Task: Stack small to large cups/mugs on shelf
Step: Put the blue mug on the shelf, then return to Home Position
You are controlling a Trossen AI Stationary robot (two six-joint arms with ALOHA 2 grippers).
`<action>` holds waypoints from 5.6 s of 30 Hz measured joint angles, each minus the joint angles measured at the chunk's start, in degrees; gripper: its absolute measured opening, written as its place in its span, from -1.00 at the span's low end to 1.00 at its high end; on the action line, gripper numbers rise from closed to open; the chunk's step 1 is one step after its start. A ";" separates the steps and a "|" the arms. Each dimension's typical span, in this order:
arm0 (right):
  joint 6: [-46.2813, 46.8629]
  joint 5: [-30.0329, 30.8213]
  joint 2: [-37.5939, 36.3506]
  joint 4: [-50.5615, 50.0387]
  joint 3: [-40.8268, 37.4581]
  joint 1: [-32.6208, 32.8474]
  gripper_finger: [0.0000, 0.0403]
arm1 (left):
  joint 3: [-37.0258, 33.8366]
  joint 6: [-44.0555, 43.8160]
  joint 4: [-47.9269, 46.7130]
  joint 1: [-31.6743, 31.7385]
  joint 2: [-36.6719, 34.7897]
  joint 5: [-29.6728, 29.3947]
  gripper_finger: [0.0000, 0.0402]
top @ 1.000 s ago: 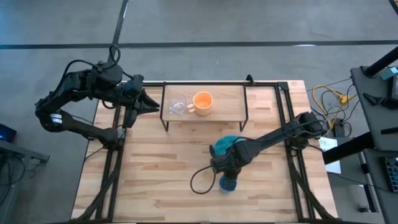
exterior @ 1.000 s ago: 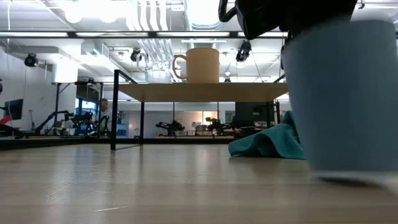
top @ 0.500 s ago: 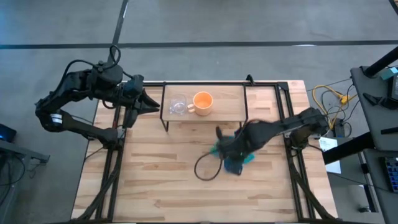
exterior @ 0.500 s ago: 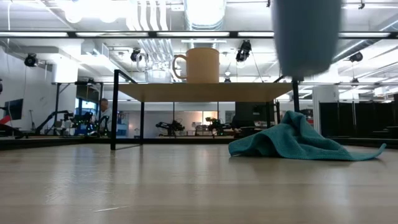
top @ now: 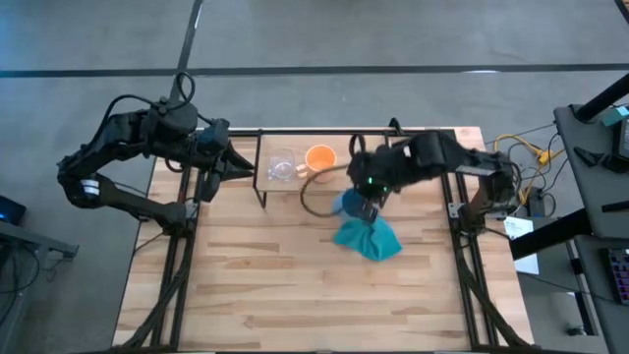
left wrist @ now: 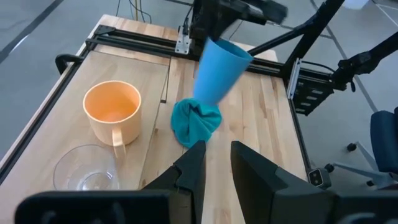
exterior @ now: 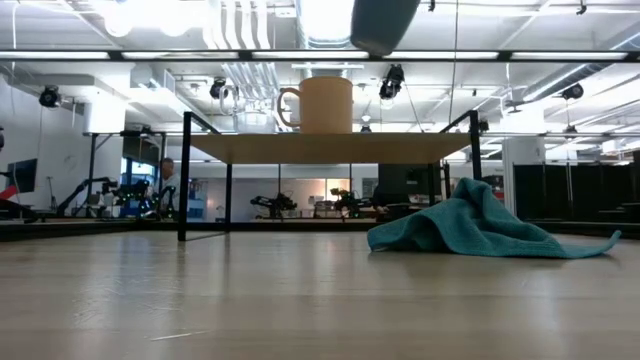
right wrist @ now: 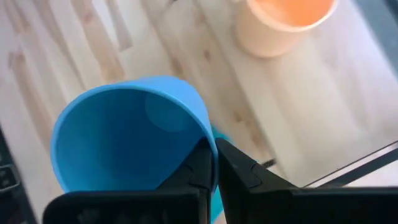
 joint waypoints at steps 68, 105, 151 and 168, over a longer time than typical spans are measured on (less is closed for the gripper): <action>-22.22 -5.22 -3.88 8.62 -16.98 -26.94 -0.94 | -0.55 -1.86 3.07 0.00 2.29 -3.43 -0.70; -27.79 -6.57 -3.75 13.16 -18.74 -27.30 -0.88 | -0.59 -1.78 3.07 0.00 2.19 -3.43 -0.70; -29.49 -6.78 -3.65 15.75 -18.74 -28.92 -0.74 | -1.44 1.75 2.97 0.02 2.14 -4.26 -0.70; -29.59 -6.10 -3.53 15.57 -17.90 -28.92 -0.30 | -1.36 1.79 3.03 0.02 2.19 -4.24 -0.70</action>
